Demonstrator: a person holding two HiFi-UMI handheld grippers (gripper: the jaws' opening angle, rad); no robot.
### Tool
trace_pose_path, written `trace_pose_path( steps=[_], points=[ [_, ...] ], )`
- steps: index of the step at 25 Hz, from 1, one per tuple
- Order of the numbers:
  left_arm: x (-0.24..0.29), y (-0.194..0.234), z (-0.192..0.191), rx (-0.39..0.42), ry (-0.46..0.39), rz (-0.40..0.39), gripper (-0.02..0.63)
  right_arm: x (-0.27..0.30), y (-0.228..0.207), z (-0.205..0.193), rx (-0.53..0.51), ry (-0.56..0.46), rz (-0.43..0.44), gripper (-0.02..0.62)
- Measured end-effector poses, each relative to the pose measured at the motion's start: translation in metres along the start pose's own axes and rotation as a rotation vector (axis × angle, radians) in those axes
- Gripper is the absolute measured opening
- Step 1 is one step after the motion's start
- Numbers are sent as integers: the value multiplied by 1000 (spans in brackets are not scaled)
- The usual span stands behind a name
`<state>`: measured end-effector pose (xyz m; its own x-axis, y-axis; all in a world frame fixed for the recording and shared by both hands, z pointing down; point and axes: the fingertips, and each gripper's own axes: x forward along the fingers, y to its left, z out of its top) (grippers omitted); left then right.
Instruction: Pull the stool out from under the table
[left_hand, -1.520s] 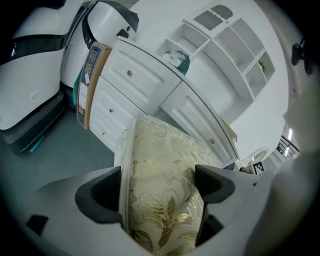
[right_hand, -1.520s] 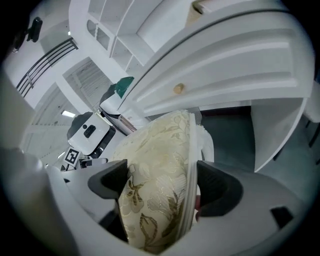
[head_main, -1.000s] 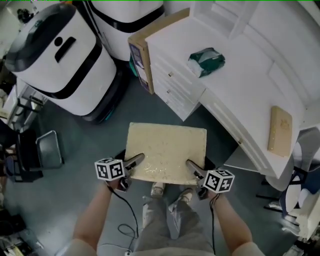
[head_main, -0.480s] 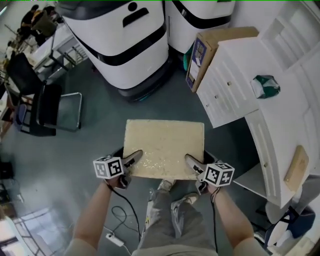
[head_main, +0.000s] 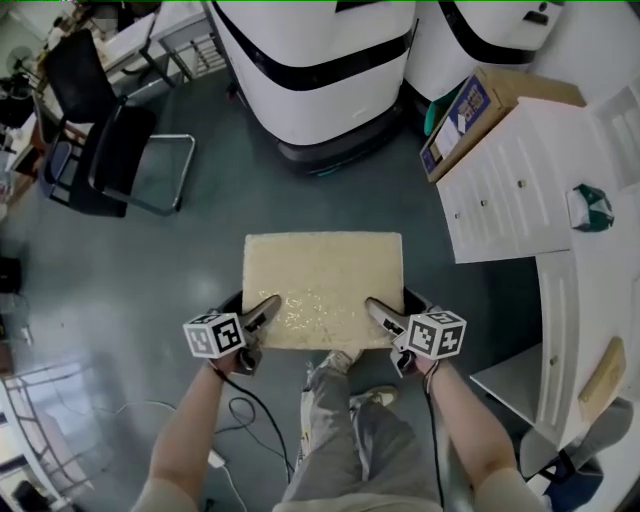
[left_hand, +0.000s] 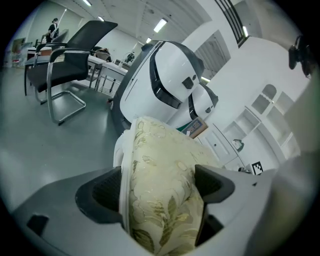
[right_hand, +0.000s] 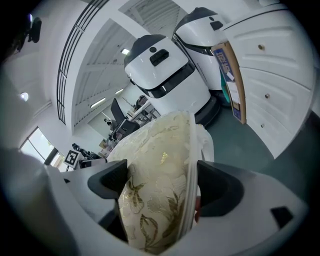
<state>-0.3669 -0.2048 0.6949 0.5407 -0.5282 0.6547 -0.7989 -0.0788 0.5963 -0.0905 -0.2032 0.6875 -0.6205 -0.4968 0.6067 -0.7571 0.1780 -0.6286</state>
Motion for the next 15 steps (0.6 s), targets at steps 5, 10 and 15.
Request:
trace_pose_path(
  steps=[5,10,15],
  points=[
    [14,50,-21,-49,-13,39,453,51,-11,-19,-23,46,31,443],
    [30,89,-39,-57,-55,58,453,93,-27,-41,-40,87,53,443],
    [46,117,-55,-55,-90,63,453,125,-43,-60,-46,108,74,443]
  ],
)
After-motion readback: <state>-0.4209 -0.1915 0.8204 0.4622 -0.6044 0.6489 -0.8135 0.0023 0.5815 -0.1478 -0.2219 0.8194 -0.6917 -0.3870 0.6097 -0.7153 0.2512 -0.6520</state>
